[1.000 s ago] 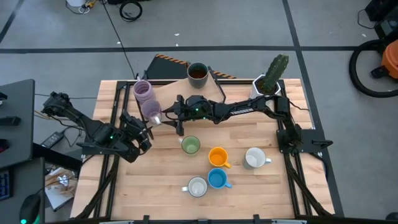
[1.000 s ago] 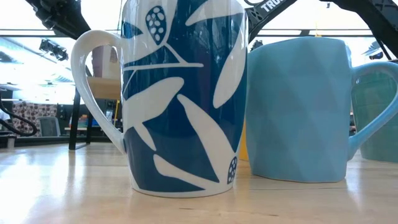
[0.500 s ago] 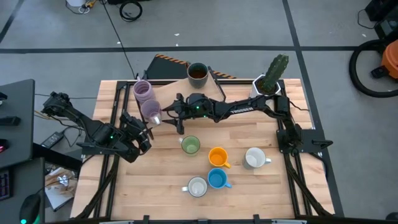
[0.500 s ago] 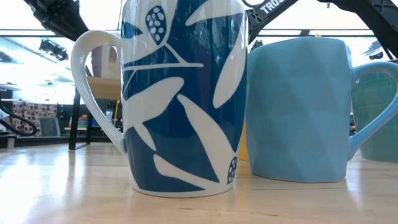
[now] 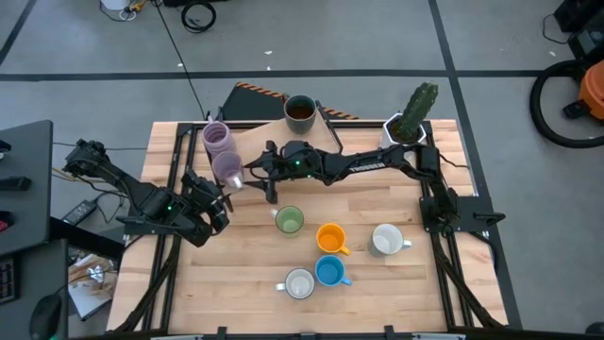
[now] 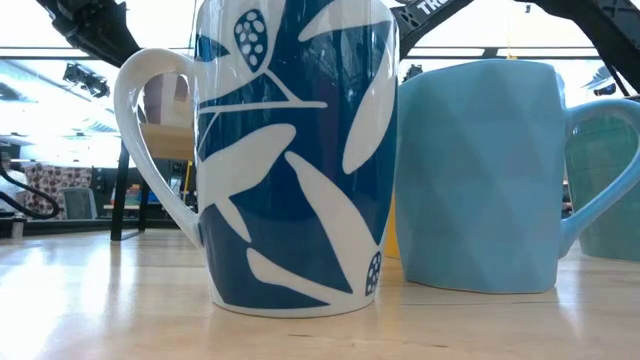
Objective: Place coffee mugs
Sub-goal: Put the purple mug on the shelf aligned with the other purple mug, then put the blue-green mug on the shelf
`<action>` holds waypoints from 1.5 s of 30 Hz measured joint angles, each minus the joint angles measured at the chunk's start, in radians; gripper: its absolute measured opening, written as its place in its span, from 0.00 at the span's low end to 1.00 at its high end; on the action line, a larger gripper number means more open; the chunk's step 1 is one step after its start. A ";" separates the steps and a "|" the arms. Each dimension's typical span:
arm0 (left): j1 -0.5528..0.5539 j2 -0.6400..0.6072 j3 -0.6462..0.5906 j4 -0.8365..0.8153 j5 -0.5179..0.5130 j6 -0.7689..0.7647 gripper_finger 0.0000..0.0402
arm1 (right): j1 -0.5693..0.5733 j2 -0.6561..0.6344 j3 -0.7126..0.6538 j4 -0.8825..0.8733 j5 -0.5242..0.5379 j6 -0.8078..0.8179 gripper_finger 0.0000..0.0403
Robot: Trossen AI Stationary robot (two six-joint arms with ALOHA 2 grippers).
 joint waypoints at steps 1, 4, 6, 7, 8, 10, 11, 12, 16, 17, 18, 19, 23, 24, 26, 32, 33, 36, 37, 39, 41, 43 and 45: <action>0.000 0.000 0.000 0.000 0.002 0.000 0.35 | 0.003 0.000 0.000 -0.005 0.008 0.000 0.62; 0.000 0.000 0.000 0.000 0.011 -0.006 0.35 | 0.010 0.011 0.000 0.010 0.014 0.000 0.61; 0.000 0.000 0.000 0.000 0.020 -0.007 0.35 | 0.010 0.019 -0.001 0.002 0.014 0.004 0.61; 0.000 0.000 0.000 -0.001 0.020 -0.007 0.35 | 0.010 0.033 0.000 0.016 0.015 0.005 0.61; 0.000 0.000 0.000 0.000 0.021 -0.007 0.35 | 0.009 0.042 0.001 0.028 0.015 0.009 0.61; 0.000 -0.001 0.000 -0.001 0.021 -0.007 0.35 | 0.002 0.052 0.000 0.016 0.010 0.025 0.61; 0.000 -0.001 0.001 -0.004 0.022 -0.007 0.35 | 0.001 0.056 0.000 0.020 0.010 0.029 0.61; 0.000 0.000 0.001 -0.008 0.026 -0.007 0.35 | -0.001 0.058 0.000 0.022 0.010 0.030 0.61; 0.000 0.000 0.001 -0.015 0.034 -0.007 0.35 | -0.004 0.058 0.000 0.032 0.010 0.029 0.61; 0.000 -0.001 0.001 -0.016 0.034 -0.007 0.35 | -0.004 0.058 0.005 0.025 0.009 0.026 0.61; 0.000 -0.001 0.001 -0.015 0.034 -0.007 0.35 | -0.006 0.058 0.017 0.007 0.006 0.024 0.61; 0.000 -0.001 0.001 -0.015 0.034 -0.007 0.35 | -0.009 0.059 0.033 -0.017 -0.001 0.023 0.61; 0.000 -0.001 0.001 -0.015 0.042 -0.008 0.35 | -0.017 0.058 0.078 -0.056 -0.012 0.014 0.61; 0.000 -0.001 0.001 -0.015 0.042 -0.008 0.35 | -0.017 0.057 0.078 -0.058 -0.012 0.011 0.61; 0.000 -0.001 0.001 -0.014 0.043 -0.008 0.35 | -0.016 0.058 0.078 -0.065 -0.007 0.008 0.61; 0.000 -0.001 0.001 -0.013 0.044 -0.008 0.35 | -0.015 0.064 0.078 -0.085 -0.001 0.009 0.61; 0.000 -0.001 0.001 -0.014 0.045 -0.008 0.35 | -0.015 0.065 0.077 -0.095 -0.001 0.012 0.61; 0.000 -0.001 0.001 -0.014 0.047 -0.009 0.35 | -0.013 0.067 0.077 -0.107 0.014 0.008 0.61; 0.000 -0.001 0.001 -0.014 0.047 -0.012 0.35 | -0.012 0.067 0.077 -0.108 0.018 0.004 0.61; 0.000 -0.001 0.001 -0.014 0.047 -0.012 0.35 | -0.012 0.067 0.077 -0.112 0.018 0.003 0.61; 0.000 -0.001 0.001 -0.014 0.047 -0.012 0.35 | -0.012 0.067 0.077 -0.113 0.018 0.003 0.61; -0.001 -0.001 0.001 -0.014 0.047 -0.008 0.35 | -0.016 0.067 0.077 -0.125 0.019 0.002 0.61; -0.002 -0.002 0.016 -0.048 0.050 -0.008 0.35 | -0.018 0.065 0.077 -0.140 0.018 0.003 0.61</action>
